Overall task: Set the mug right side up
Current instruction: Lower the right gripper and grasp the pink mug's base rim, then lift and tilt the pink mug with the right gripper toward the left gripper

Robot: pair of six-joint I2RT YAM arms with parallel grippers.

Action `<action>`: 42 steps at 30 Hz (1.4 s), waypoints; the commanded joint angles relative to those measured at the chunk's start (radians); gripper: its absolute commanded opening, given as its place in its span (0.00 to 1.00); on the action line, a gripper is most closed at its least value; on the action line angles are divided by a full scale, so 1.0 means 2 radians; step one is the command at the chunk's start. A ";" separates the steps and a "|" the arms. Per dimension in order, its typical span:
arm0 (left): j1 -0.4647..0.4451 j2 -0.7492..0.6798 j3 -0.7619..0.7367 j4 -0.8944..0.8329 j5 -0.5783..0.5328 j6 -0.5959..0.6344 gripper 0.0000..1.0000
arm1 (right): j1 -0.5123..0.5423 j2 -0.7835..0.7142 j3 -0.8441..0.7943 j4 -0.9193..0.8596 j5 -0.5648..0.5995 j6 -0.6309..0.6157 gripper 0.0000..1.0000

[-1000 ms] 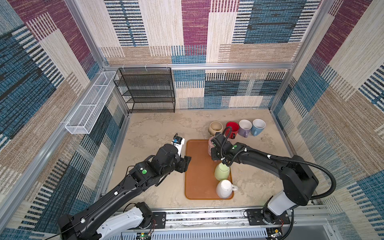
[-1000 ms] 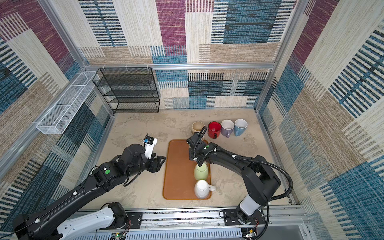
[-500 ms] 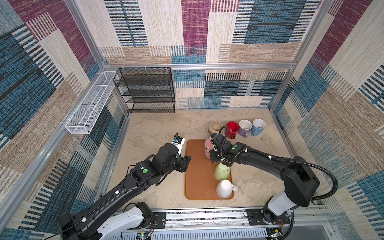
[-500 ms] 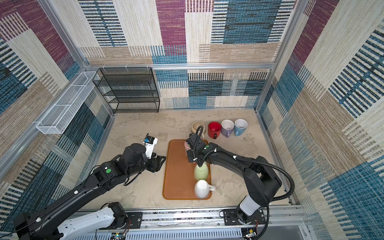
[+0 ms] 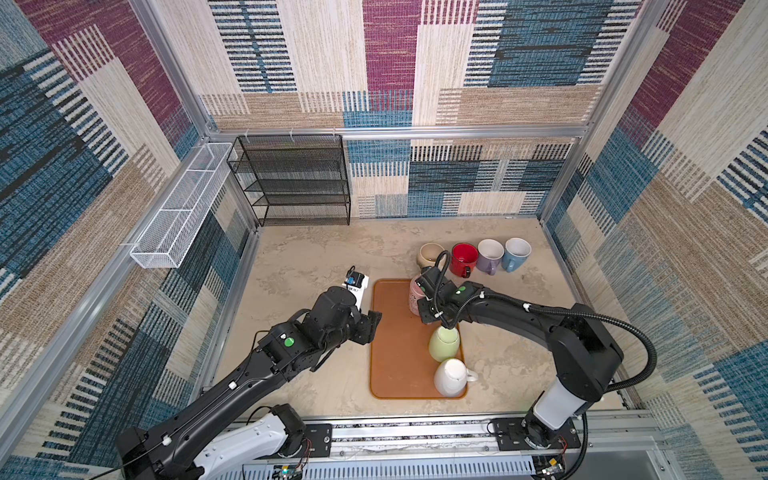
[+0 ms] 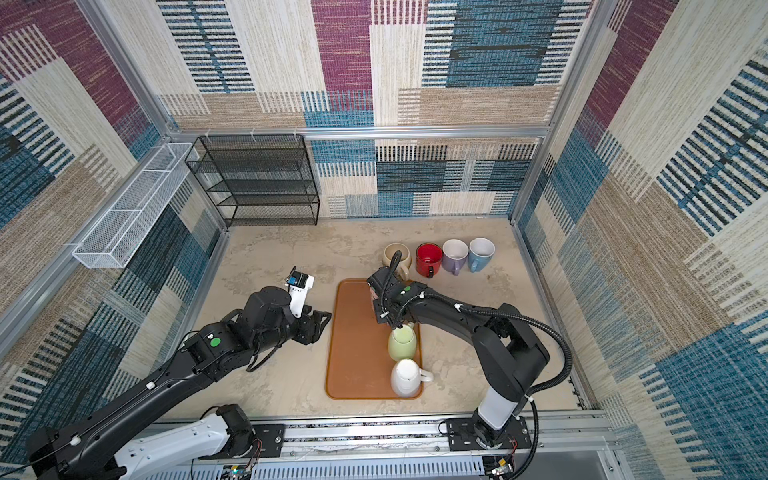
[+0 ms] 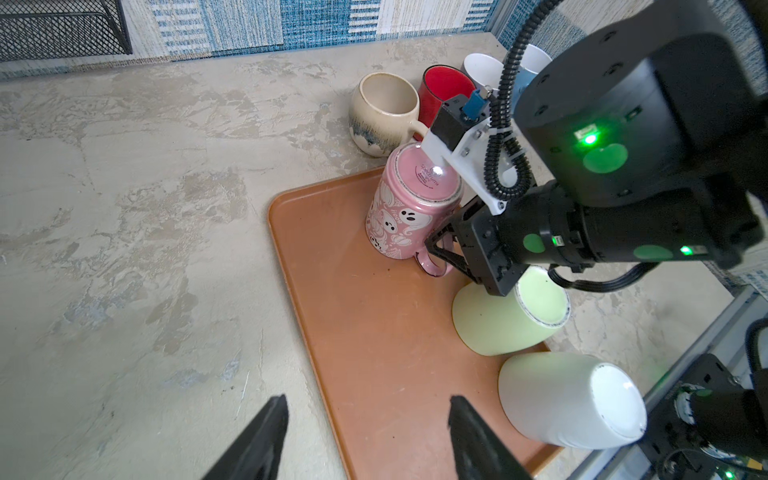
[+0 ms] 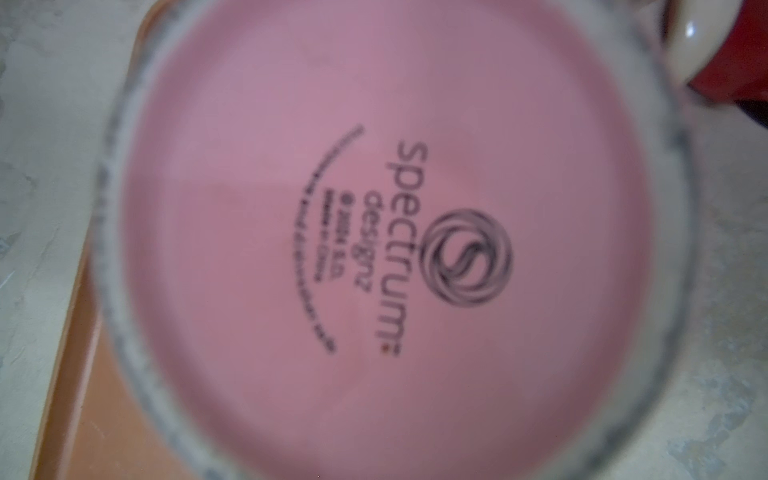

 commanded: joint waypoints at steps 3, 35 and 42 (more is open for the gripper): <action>0.001 -0.004 -0.002 -0.007 -0.010 0.002 0.66 | 0.000 0.007 0.010 -0.006 0.023 0.008 0.28; 0.040 -0.018 -0.041 0.021 0.027 -0.036 0.86 | 0.001 -0.105 0.012 0.071 -0.049 -0.051 0.00; 0.066 -0.023 -0.064 0.073 0.099 -0.044 0.84 | 0.001 -0.153 -0.011 0.119 -0.099 -0.056 0.00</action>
